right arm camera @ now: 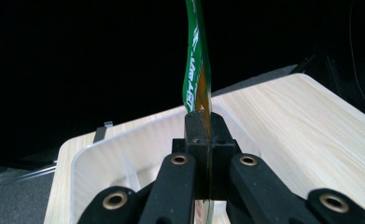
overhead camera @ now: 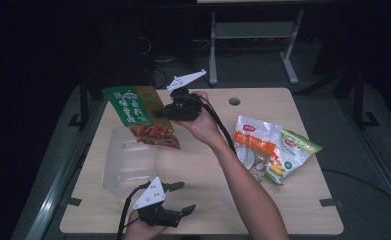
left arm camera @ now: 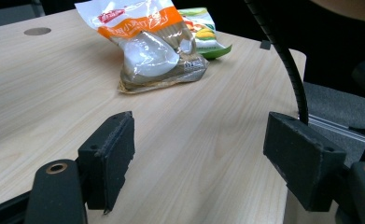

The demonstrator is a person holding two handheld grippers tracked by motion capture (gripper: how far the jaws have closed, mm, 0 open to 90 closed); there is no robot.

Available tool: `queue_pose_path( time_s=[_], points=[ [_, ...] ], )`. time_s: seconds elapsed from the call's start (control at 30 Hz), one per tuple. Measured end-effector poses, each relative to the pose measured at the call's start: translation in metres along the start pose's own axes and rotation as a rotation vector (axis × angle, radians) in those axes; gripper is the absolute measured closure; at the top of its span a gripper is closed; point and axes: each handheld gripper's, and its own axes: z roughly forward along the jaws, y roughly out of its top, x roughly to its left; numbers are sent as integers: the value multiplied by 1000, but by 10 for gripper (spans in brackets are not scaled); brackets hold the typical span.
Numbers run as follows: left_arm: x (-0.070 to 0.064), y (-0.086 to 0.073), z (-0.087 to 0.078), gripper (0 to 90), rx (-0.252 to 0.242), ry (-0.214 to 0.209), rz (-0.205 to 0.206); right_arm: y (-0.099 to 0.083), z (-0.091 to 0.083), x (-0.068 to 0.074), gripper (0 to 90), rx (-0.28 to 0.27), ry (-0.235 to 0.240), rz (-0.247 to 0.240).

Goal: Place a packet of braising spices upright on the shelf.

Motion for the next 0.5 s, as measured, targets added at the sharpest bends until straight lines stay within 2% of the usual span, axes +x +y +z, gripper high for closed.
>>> queue_pose_path(
  time_s=[0.1, 0.17, 0.2, 0.3, 0.37, 0.5],
  points=[
    [0, 0, -1, 245, -9, 2, -10, 5, 12, -3, 899, -3, 8, -14],
    [1, -1, -2, 246, -8, 5, -5, 8, 23, -6, 899, -13, 22, -1],
    [1, -1, -3, 246, -7, 7, -2, 8, 23, -6, 899, -13, 22, -1],
    [2, -1, -4, 245, -16, 9, -8, 13, 39, -8, 899, -17, 32, 2],
    [2, -1, -4, 246, -22, 12, -19, 14, 42, -9, 899, -18, 34, 3],
    [2, -2, -6, 245, -14, 14, -5, 14, 58, -11, 899, -27, 52, 14]
  ],
)
